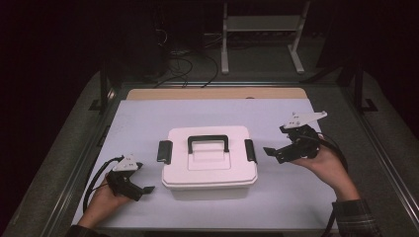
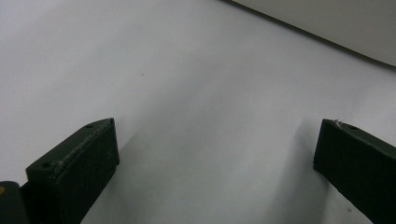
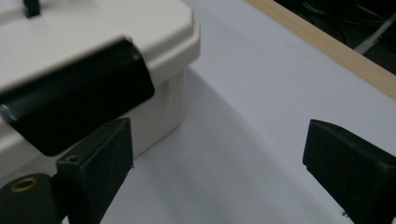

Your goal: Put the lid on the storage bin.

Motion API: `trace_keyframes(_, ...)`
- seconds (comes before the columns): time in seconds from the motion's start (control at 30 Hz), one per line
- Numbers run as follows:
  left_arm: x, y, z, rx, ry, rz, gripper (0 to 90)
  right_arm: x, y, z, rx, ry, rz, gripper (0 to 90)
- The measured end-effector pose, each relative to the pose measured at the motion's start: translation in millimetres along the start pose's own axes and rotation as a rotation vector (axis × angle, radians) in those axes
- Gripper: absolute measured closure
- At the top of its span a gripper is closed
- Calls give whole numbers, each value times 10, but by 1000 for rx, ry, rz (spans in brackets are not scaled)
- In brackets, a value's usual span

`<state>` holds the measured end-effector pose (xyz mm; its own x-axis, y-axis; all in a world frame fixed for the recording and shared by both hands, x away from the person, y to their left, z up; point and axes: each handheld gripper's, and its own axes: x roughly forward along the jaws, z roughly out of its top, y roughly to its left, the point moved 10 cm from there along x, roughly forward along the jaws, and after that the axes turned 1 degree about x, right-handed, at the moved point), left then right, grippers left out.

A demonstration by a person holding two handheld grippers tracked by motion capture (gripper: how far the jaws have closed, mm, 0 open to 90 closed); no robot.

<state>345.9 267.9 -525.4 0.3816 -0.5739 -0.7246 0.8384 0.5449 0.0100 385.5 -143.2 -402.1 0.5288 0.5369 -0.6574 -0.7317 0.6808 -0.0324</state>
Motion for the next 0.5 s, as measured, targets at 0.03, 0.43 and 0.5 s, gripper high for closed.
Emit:
trace_keyframes(0.03, 0, 0, 0, 0, 0, 0, 0, 21, -3, -48, 10, 1, -6, 80)
trace_keyframes(0.43, 1, 0, 1, 0, -1, 1, 0, 260, -63, -543, 94, 14, -102, 80)
trace_keyframes(0.5, 1, 0, 0, 1, -1, 1, 0, 282, -76, -613, 117, 18, -119, 81)
